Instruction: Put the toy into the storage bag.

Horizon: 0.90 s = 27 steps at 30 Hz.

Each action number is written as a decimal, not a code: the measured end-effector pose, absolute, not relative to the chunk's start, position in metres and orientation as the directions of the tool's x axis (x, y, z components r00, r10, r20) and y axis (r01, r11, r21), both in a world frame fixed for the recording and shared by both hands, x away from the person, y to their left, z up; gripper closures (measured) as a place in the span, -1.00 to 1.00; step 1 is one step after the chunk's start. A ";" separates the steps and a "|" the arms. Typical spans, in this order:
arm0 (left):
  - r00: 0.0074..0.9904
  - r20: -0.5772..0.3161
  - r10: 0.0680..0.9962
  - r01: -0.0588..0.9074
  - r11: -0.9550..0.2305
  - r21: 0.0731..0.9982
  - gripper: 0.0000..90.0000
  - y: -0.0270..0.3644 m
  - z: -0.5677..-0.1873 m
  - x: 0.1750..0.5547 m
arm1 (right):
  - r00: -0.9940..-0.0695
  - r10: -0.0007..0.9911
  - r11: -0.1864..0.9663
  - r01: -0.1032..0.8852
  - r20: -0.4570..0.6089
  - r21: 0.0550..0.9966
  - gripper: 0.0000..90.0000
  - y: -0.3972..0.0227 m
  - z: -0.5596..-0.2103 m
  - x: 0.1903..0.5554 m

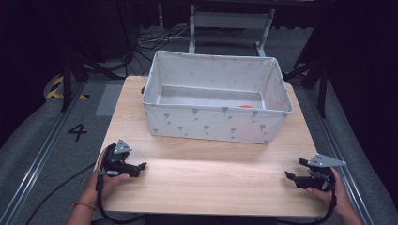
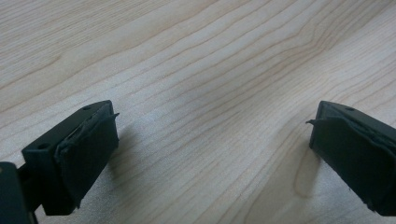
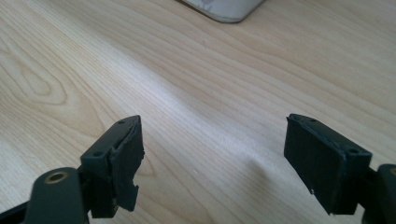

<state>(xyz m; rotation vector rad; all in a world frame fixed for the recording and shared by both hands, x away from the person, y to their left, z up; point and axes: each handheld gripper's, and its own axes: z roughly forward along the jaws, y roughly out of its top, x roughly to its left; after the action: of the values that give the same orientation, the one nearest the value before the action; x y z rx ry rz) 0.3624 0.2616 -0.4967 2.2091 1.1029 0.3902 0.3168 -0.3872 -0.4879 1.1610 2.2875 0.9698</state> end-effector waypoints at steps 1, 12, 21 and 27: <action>0.605 -0.016 0.796 0.609 -0.449 0.654 -0.97 0.262 -0.497 0.362 | -0.568 0.822 0.406 0.547 -0.031 0.732 -0.55 -0.389 -0.490 0.316; 0.603 -0.015 0.798 0.610 -0.449 0.653 -0.97 0.262 -0.497 0.362 | -0.518 0.855 0.346 0.593 0.016 0.727 -0.67 -0.399 -0.502 0.318; 0.597 -0.021 0.802 0.616 -0.442 0.652 -0.97 0.261 -0.497 0.362 | -0.509 0.861 0.339 0.599 0.018 0.726 -0.67 -0.398 -0.502 0.318; 0.597 -0.026 0.802 0.617 -0.438 0.654 -0.98 0.261 -0.497 0.363 | -0.509 0.860 0.339 0.599 0.018 0.726 -0.67 -0.398 -0.502 0.318</action>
<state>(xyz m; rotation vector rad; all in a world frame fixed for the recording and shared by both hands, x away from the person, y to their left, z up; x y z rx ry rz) 0.3625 0.2608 -0.4972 2.1982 1.1172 0.3830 0.3178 -0.3979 -0.5017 1.2888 2.2397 0.9769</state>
